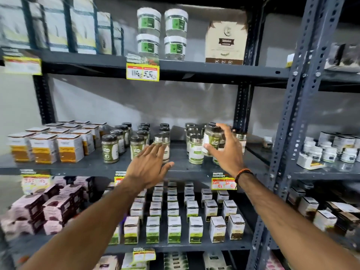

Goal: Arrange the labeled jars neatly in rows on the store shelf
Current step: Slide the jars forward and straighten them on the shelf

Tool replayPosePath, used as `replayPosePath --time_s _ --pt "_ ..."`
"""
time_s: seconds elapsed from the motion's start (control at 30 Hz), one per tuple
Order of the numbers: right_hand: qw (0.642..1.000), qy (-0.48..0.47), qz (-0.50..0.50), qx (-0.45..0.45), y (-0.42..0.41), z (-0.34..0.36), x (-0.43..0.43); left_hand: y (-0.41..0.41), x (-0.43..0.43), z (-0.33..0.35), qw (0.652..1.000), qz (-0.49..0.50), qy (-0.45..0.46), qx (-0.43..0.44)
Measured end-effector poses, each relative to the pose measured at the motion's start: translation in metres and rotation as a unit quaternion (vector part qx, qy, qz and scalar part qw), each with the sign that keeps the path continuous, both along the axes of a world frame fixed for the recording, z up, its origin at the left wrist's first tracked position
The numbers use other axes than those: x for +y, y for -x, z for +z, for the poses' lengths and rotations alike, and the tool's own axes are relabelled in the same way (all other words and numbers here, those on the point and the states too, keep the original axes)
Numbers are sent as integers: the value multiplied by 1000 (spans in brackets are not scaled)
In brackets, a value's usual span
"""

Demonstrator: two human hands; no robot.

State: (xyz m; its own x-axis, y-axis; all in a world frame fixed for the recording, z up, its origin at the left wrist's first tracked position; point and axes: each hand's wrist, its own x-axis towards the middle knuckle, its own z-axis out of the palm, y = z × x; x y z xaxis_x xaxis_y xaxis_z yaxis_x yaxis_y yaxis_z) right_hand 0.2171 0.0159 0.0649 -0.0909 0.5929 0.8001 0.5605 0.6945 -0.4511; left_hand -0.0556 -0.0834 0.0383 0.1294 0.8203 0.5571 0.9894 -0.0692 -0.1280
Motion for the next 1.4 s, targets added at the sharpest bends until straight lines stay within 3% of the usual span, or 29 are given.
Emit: replayPosePath --time_s 0.37,0.63,0.83,1.4 --pt "993 33 113 -13 145 -27 -22 146 -52 -19 994 98 -10 -50" --pt "990 59 127 -12 197 -59 -7 220 -48 -44 984 137 38 -105" --pt "991 77 111 -6 208 -72 -2 232 -28 -62 986 118 70 -91" --pt "982 152 110 -7 208 -85 0 241 -10 -72 991 108 55 -57"
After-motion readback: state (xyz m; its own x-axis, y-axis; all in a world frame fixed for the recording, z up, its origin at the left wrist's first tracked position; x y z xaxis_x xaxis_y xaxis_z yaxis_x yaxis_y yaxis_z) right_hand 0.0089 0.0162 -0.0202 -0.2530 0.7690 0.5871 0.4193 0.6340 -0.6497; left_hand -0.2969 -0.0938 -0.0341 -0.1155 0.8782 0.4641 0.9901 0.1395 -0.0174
